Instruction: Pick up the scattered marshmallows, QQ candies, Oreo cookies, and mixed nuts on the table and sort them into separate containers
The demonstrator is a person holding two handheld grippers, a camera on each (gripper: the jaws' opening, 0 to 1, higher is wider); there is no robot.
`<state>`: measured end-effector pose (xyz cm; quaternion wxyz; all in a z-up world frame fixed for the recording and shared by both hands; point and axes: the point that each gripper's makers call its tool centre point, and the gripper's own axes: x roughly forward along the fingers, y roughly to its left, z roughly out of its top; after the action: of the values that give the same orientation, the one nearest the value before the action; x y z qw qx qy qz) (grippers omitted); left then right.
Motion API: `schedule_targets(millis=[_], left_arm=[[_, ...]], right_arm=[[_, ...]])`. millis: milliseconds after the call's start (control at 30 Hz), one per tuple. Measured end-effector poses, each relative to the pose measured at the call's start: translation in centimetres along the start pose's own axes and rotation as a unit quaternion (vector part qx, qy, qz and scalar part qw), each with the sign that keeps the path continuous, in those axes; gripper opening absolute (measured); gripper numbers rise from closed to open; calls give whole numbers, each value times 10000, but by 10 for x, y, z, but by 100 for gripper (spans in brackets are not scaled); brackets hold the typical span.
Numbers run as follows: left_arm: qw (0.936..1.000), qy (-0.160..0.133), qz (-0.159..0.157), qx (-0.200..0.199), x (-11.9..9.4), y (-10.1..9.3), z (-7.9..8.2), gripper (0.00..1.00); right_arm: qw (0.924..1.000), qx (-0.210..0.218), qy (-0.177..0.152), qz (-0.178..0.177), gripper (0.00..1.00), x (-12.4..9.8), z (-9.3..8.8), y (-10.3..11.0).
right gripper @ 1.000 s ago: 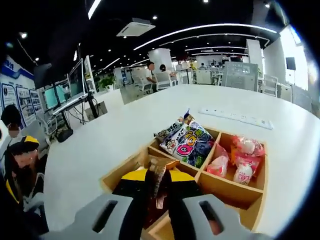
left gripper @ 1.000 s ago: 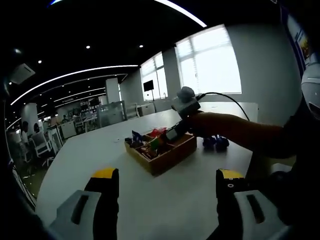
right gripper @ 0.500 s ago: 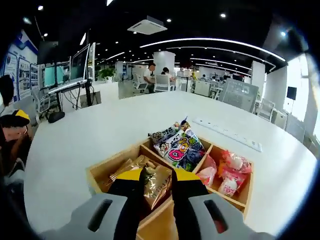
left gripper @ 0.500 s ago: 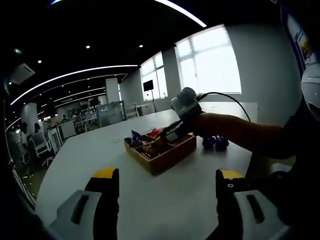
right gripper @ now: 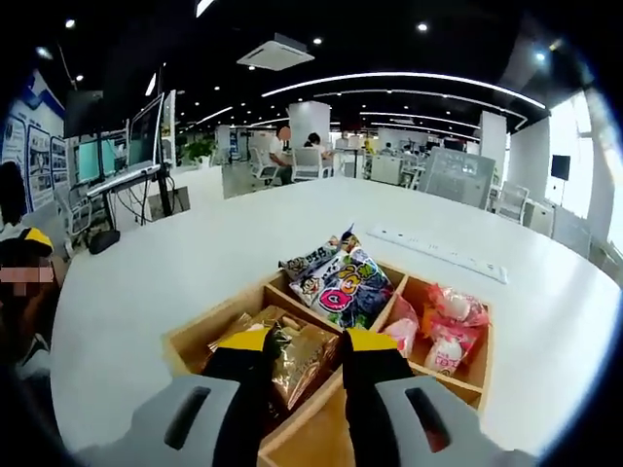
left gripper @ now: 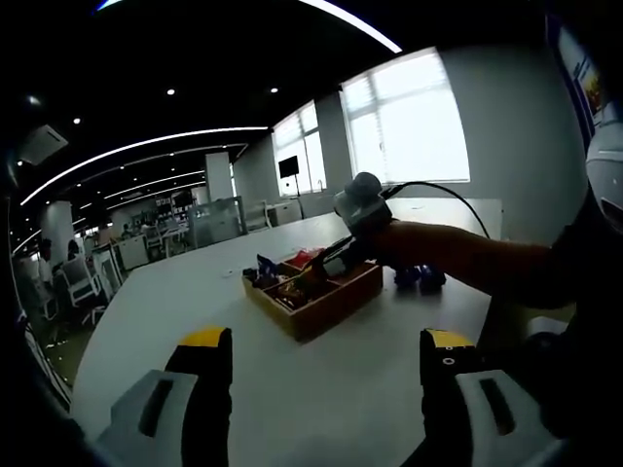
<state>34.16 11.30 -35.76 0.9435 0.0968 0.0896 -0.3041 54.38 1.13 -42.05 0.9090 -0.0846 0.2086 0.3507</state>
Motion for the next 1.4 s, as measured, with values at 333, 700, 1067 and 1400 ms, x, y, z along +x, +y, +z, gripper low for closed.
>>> schedule_targets(millis=[333,700,1067,1400], left_arm=[[10000,41,1,8,1,0,-1,82],[10000,-24,41,-65,0,2,0,84],[10000,-35,57,-57,-1,2,1,84],[10000,-31,66,-52,-1,2,1,84]], right_arm=[[9992,385,-97,2,33,9,2,-11],[9984,549,-165,-2,40,10,4,-12],[9974,688,-216,0,49,8,6,-11],[9959,823,-372,-21,53,0,13,-12]])
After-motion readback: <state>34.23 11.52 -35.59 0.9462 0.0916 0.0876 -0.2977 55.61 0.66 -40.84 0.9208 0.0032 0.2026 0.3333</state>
